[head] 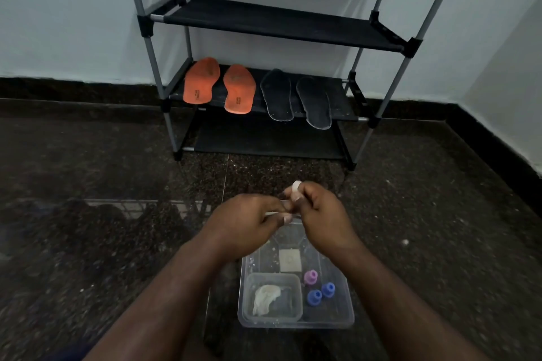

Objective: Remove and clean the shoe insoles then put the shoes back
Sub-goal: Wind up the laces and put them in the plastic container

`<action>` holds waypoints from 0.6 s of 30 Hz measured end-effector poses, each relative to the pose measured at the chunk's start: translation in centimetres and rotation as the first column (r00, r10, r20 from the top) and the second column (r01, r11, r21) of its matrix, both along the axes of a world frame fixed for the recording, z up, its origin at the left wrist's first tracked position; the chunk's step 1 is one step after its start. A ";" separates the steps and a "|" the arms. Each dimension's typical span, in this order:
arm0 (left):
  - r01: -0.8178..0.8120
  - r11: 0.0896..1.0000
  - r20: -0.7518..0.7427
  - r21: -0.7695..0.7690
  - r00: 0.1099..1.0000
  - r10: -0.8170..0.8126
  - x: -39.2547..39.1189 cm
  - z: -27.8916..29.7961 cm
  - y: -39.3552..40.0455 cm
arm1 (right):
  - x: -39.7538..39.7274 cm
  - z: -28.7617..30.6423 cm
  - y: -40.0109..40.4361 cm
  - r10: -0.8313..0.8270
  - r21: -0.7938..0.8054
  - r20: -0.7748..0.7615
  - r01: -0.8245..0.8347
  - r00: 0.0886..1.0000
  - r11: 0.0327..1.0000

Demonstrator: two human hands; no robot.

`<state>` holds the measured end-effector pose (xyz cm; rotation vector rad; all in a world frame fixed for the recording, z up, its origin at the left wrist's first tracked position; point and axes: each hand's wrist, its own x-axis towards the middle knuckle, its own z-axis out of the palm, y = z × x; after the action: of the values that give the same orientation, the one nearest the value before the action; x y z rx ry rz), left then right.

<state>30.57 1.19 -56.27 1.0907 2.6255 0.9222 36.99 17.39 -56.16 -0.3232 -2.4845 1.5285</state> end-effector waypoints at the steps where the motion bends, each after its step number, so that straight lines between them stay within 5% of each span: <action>1: -0.003 1.000 -0.025 0.010 1.000 0.003 -0.2 0.2 -0.2 | 0.0 -0.2 0.1 0.039 0.054 0.039 -0.041 0.998 0.998; 4: -0.021 0.998 -0.075 0.067 0.997 0.026 -0.8 0.6 -0.8 | 0.1 0.0 -0.1 0.148 0.020 0.169 -0.153 0.974 0.988; 9: -0.047 0.963 0.007 0.265 0.999 0.047 -1.5 0.4 -1.5 | 0.7 1.0 0.3 0.423 -0.555 0.295 -0.207 0.857 0.806; 14: -0.183 0.839 0.316 0.512 0.949 0.014 -2.3 -0.3 -1.6 | 1.2 2.1 1.3 0.580 -0.825 0.047 -0.296 0.813 0.482; 18: -0.215 0.865 0.379 0.453 0.925 0.031 -2.3 -0.7 -1.6 | 0.5 2.5 2.3 0.354 -0.932 -0.127 -0.234 0.926 0.277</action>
<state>28.22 -0.41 -56.97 0.7329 2.2278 1.7044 37.53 19.66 -53.69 -0.0623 -1.3653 3.0944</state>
